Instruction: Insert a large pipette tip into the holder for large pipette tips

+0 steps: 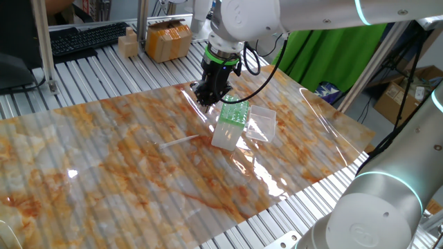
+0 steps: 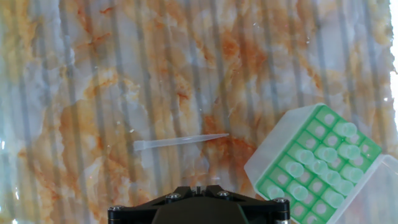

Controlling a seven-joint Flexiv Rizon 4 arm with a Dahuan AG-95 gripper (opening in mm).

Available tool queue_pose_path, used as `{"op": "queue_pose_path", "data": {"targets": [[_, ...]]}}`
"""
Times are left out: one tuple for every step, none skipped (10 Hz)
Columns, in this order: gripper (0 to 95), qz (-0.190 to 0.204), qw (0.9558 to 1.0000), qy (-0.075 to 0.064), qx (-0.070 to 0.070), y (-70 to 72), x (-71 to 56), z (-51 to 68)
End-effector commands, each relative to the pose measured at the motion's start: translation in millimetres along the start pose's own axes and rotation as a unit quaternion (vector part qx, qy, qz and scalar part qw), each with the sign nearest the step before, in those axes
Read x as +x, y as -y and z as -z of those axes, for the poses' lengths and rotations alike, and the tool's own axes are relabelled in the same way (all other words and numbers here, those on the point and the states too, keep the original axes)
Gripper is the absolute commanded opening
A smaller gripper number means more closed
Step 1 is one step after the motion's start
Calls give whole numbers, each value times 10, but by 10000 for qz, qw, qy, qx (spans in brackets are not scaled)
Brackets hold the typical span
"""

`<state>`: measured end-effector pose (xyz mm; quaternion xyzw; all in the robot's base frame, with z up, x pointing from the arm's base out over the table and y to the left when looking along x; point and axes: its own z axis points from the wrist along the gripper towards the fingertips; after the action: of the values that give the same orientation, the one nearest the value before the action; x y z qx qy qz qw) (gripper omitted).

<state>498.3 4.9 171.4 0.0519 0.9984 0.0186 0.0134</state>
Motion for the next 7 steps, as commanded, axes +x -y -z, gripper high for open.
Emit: {"op": "queue_pose_path", "data": {"targets": [[0, -115, 9999, -2, -7, -12, 5, 5], [0, -301, 9995, -49, -8, -25, 3, 10], [0, -456, 9989, -63, -7, -41, 1, -2], [0, -514, 9987, -51, 0, -51, -2, -14], [0, -646, 9979, -20, 41, -68, -12, -46], [0, -881, 9961, -16, 52, -103, -22, -77], [0, -1074, 9942, -17, 57, -139, -23, -88]]}}
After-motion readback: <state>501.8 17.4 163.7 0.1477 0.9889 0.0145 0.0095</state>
